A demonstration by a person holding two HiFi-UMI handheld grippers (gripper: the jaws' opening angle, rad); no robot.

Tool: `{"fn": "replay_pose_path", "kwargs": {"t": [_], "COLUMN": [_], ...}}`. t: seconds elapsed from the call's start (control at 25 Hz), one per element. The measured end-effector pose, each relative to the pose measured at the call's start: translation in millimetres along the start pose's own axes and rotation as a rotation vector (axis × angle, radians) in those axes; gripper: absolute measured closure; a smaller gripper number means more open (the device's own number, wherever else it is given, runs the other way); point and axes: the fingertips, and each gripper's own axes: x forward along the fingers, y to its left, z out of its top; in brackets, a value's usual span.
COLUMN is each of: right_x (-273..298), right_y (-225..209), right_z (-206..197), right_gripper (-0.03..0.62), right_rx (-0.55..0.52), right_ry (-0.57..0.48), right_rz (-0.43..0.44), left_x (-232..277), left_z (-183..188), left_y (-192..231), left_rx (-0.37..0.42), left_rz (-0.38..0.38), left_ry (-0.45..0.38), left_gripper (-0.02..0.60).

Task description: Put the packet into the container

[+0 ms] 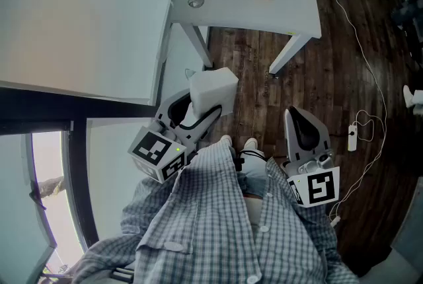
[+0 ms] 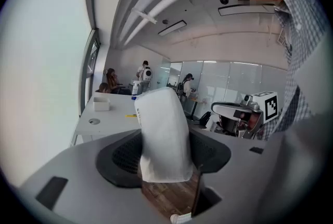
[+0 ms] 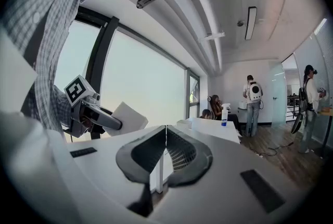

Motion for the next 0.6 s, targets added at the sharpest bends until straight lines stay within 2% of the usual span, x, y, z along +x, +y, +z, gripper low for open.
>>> {"fn": "replay_pose_path", "kwargs": {"t": [0.48, 0.6], "right_x": [11.8, 14.7], "right_y": [1.2, 3.3], "right_z": [3.2, 3.8], "right_gripper": [0.579, 0.579], "right_rx": [0.011, 0.005], "right_ry": [0.0, -0.002], "right_rz": [-0.006, -0.003], "left_x": [-0.4, -1.2], "left_z": [1.6, 4.8], "left_y": [13.2, 15.6], "left_rx": [0.052, 0.079], "left_rz": [0.01, 0.008], "left_ry": [0.017, -0.002], "left_gripper": [0.313, 0.313]}}
